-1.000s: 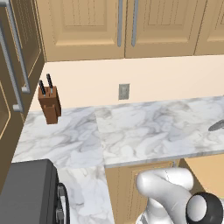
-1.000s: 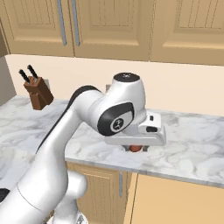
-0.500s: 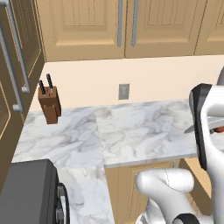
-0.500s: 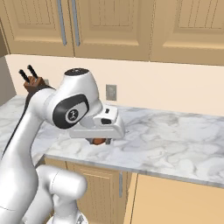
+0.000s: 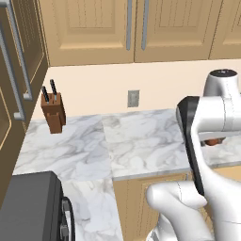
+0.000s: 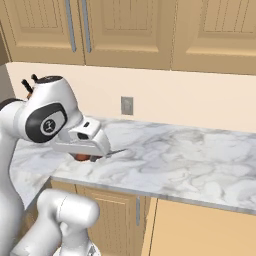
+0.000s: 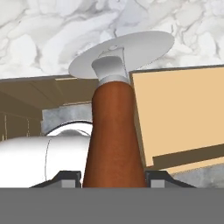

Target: Take the pizza cutter from the drawer on the right and place it on the dining counter for cutting.

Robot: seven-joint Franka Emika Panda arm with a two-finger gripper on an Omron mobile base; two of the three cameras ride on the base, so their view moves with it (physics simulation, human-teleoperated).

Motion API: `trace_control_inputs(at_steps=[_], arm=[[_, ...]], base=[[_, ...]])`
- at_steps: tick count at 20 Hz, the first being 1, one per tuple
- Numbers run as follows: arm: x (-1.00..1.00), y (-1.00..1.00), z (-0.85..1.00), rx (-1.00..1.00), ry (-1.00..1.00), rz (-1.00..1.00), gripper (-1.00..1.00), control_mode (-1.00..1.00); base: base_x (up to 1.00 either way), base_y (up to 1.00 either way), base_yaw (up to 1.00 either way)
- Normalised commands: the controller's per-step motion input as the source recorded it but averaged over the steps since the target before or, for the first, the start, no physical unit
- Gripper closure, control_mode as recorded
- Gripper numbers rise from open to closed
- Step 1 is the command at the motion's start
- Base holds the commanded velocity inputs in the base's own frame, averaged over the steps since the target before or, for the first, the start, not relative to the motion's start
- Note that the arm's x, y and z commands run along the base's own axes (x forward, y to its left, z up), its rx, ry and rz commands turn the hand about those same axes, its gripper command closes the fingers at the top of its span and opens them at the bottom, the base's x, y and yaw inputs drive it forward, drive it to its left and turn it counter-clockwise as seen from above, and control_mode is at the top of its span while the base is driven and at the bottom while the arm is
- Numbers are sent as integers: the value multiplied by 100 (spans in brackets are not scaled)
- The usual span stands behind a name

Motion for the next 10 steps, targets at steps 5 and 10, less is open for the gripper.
trace_control_inputs(at_steps=[5,10], arm=[[21,3,0,5,-2,0,100,-100],[23,0,0,2,-7,0,100,-100]], base=[[0,0,0],[0,0,0]])
